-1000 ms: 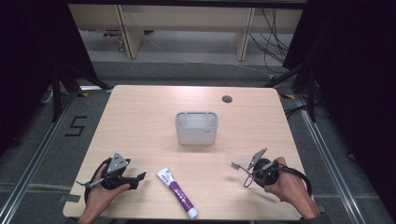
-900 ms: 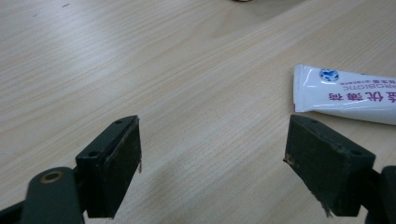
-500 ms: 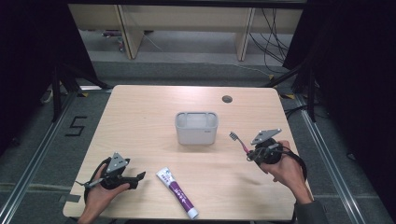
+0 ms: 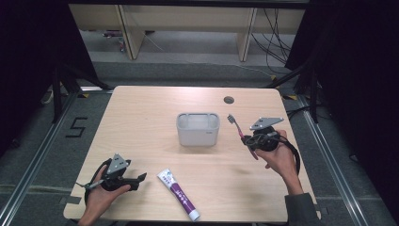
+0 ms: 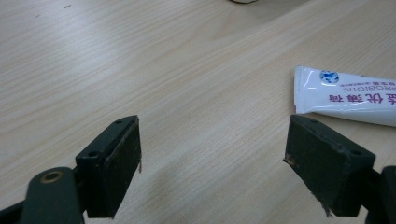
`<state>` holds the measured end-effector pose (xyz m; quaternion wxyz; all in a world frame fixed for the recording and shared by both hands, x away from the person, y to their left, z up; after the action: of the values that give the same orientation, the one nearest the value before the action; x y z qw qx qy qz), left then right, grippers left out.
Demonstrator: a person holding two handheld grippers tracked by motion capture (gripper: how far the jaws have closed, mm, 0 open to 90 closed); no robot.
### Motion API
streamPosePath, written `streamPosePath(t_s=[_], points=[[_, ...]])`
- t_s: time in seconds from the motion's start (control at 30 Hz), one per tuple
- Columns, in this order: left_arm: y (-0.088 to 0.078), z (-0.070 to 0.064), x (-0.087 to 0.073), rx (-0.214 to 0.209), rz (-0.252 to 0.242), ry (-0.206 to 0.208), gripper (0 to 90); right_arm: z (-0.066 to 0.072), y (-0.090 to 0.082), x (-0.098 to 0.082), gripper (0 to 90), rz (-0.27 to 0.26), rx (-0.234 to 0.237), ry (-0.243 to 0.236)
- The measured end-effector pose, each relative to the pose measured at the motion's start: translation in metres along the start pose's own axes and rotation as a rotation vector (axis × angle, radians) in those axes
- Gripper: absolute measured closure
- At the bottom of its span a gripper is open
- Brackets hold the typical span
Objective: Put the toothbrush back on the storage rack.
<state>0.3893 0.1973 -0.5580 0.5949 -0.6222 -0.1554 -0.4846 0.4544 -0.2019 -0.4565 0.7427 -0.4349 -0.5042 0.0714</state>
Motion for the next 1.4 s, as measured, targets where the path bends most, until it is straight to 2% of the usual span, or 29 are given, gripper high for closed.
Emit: streamPosePath(t_s=[0.07,0.13,0.17,0.2,0.23,0.3,0.33,0.37,0.4,0.47,0.5,0.57,0.6,0.63,0.67,0.73,0.83,0.87,0.97,1.1,1.13,1.17,1.23,1.27,1.3,1.4], points=[[0.000,0.001,0.000,0.005,0.002,-0.002,18.2,-0.001,0.003,0.006,83.9,-0.025,-0.003,-0.003],[0.000,0.001,0.000,0.005,0.002,-0.002,18.2,0.001,0.004,0.009,83.9,-0.027,0.014,0.023],[0.000,0.000,0.000,0.001,0.001,0.000,18.2,-0.001,0.004,0.011,83.9,-0.029,0.018,0.009],[0.000,0.000,0.000,0.001,0.001,0.001,18.2,-0.001,0.006,0.014,83.9,-0.048,0.015,0.009],[0.000,0.000,0.000,0.002,0.001,0.000,18.2,-0.002,0.006,0.015,83.9,-0.046,0.023,0.009],[0.000,0.000,0.000,0.002,-0.002,-0.004,18.2,-0.001,0.007,0.018,83.9,-0.069,0.029,0.048],[0.000,0.000,0.000,0.001,0.000,0.000,18.2,-0.002,0.007,0.020,83.9,-0.084,0.028,0.046],[0.000,0.000,0.000,-0.001,0.002,0.003,18.2,-0.004,0.007,0.023,83.9,-0.094,0.039,0.023],[0.000,0.000,0.000,0.000,0.000,0.000,18.2,-0.006,0.007,0.026,83.9,-0.112,0.029,0.017],[0.000,0.000,0.001,-0.002,0.000,-0.002,18.2,-0.007,0.006,0.029,83.9,-0.124,0.025,0.041],[-0.001,0.000,0.001,-0.002,-0.001,0.000,18.2,-0.009,0.005,0.032,83.9,-0.137,0.018,0.030],[-0.001,0.000,0.001,-0.001,-0.002,0.003,18.2,-0.009,0.005,0.037,83.9,-0.163,0.022,0.040],[-0.001,0.000,0.001,0.000,0.001,0.002,18.2,-0.011,0.005,0.040,83.9,-0.170,0.024,0.025],[-0.001,0.000,0.001,0.000,-0.002,0.000,18.2,-0.012,0.004,0.043,83.9,-0.189,0.014,0.027],[-0.001,0.000,0.001,-0.003,-0.002,0.005,18.2,-0.010,0.004,0.045,83.9,-0.201,0.018,0.049],[-0.001,0.000,0.001,-0.004,-0.004,0.003,18.2,-0.011,0.003,0.051,83.9,-0.222,0.019,0.043],[-0.001,0.000,0.001,-0.002,-0.003,0.002,18.2,-0.013,0.002,0.063,83.9,-0.284,0.015,0.039],[-0.001,0.000,0.001,-0.004,-0.004,0.002,18.2,-0.013,0.002,0.065,83.9,-0.277,0.018,0.038],[-0.001,0.000,0.001,-0.004,-0.001,0.001,18.2,-0.014,0.002,0.075,83.9,-0.317,0.007,0.032],[-0.001,-0.001,0.000,-0.006,0.000,0.005,18.2,-0.016,0.002,0.085,83.9,-0.346,0.003,0.031],[-0.001,-0.001,0.000,-0.005,0.001,0.003,18.2,-0.016,0.001,0.086,83.9,-0.335,0.011,0.033],[-0.001,-0.001,0.000,-0.006,0.001,0.004,18.2,-0.015,0.002,0.089,83.9,-0.354,0.017,0.055],[-0.001,-0.001,0.000,-0.001,0.001,0.005,18.2,-0.017,0.003,0.093,83.9,-0.359,0.018,0.034],[-0.001,-0.001,0.000,-0.001,0.001,0.004,18.2,-0.016,0.003,0.093,83.9,-0.356,0.018,0.052],[0.000,-0.001,0.000,-0.003,0.001,0.004,18.1,-0.017,0.004,0.096,83.9,-0.361,0.027,0.044],[-0.001,-0.001,0.000,-0.003,0.001,0.005,18.2,-0.018,0.008,0.101,83.9,-0.368,0.020,0.060]])
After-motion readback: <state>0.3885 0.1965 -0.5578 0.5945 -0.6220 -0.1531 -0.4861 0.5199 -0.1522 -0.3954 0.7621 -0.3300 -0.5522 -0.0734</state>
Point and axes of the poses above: each handheld gripper's, and its own axes: y roughly forward along the jaws, x roughly out of its top, z roughly to its left, the point moved 8 cm from there along y, roughly forward along the jaws, and after that the axes turned 15 degrees about x, right-handed, at the moved point
